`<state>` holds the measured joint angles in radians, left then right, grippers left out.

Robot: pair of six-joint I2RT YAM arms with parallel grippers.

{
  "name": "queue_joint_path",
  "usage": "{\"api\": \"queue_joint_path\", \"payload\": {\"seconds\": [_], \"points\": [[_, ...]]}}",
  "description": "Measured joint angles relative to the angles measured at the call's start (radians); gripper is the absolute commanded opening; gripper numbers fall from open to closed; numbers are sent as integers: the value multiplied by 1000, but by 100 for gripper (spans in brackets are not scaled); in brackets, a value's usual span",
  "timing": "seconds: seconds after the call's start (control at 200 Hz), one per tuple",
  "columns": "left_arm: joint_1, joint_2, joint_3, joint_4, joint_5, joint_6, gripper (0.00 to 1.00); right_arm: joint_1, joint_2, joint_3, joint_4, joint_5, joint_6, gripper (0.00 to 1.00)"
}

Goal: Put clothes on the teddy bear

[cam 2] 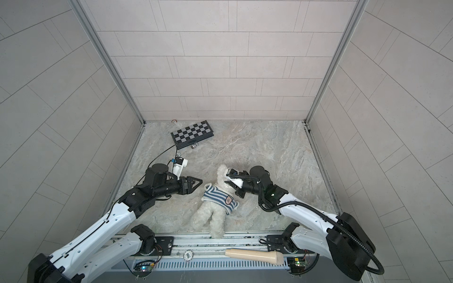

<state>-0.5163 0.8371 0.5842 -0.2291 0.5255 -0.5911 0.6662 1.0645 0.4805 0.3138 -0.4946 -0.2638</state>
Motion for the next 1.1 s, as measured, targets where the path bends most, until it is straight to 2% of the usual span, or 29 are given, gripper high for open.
{"api": "queue_joint_path", "payload": {"seconds": [0.135, 0.446, 0.676, 0.811, 0.986, 1.046, 1.101], "points": [[0, -9, -7, 38, 29, -3, 70, 10, -64, -35, 52, -22, -27, 6], [0, -35, 10, 182, 105, -3, 73, 29, -141, -59, 122, -79, -40, 5], [-11, 55, 50, 287, 121, -6, 70, 60, -143, -59, 131, -88, -49, 5], [-52, 124, 61, 333, 114, -15, 68, 73, -147, -59, 130, -88, -56, 5], [-88, 174, 63, 389, 104, -36, 58, 82, -164, -59, 128, -87, -69, 5], [-95, 178, 63, 408, 102, -43, 49, 85, -167, -59, 127, -87, -73, 5], [-101, 179, 63, 420, 102, -55, 35, 86, -168, -59, 125, -87, -74, 6]]}}
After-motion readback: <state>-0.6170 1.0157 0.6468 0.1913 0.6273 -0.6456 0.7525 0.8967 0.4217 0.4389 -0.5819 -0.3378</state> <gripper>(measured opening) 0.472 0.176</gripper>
